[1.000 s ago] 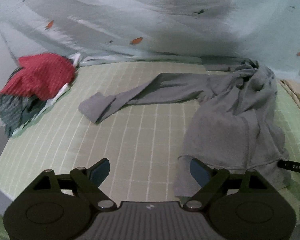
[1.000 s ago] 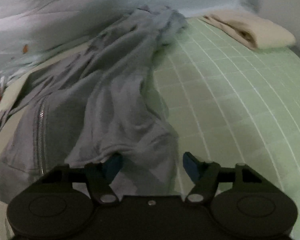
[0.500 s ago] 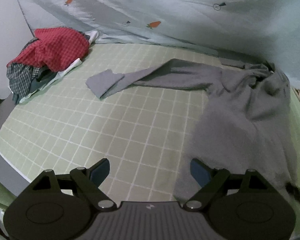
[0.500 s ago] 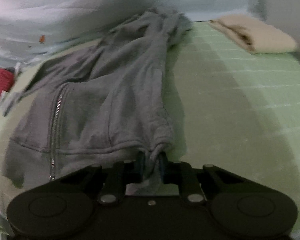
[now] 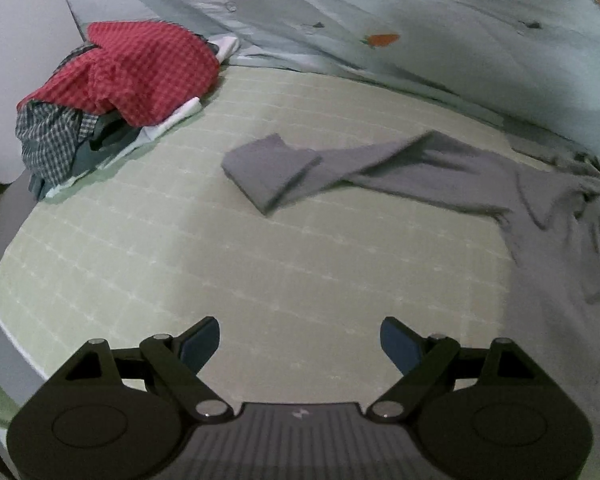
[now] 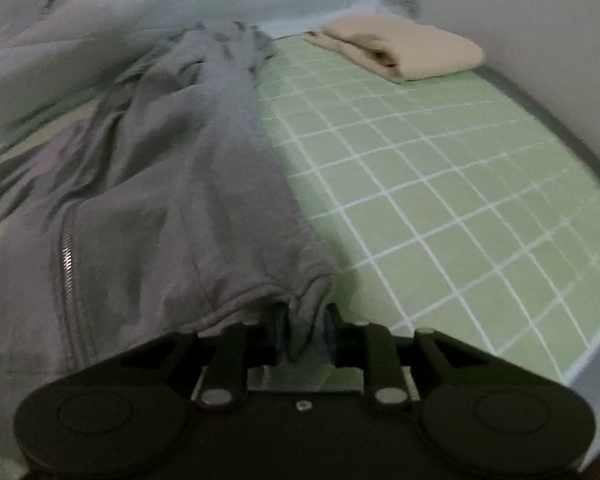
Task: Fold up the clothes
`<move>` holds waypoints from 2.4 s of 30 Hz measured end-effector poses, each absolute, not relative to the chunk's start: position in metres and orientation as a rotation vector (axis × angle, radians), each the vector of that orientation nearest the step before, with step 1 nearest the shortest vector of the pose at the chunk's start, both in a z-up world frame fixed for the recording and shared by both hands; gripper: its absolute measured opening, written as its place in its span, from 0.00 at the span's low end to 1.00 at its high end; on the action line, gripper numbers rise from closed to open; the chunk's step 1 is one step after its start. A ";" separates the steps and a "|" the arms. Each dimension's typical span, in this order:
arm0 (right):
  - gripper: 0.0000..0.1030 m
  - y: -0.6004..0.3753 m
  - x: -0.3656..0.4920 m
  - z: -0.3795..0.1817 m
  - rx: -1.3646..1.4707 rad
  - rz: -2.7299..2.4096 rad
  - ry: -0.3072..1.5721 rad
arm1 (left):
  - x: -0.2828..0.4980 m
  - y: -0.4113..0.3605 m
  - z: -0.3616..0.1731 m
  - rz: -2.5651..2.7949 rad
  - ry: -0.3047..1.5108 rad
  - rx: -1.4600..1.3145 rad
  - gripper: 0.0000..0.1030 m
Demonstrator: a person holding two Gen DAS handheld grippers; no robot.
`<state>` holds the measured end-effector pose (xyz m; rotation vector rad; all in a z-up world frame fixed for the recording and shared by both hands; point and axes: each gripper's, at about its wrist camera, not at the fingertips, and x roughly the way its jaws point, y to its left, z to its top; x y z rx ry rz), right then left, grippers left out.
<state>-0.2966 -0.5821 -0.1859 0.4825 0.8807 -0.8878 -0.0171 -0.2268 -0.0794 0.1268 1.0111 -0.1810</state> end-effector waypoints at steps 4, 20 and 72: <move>0.30 -0.570 -0.280 -0.181 0.490 -1.054 0.880 | 0.027 -0.208 -0.083 -0.212 1.003 0.135 0.85; 0.96 -0.479 -0.103 -0.173 0.255 -1.245 0.835 | 0.195 -0.191 -0.146 -0.426 1.082 0.249 0.85; 1.00 -0.442 -0.019 -0.234 -0.263 -1.245 0.815 | 0.226 -0.170 -0.179 -0.438 1.051 0.032 0.67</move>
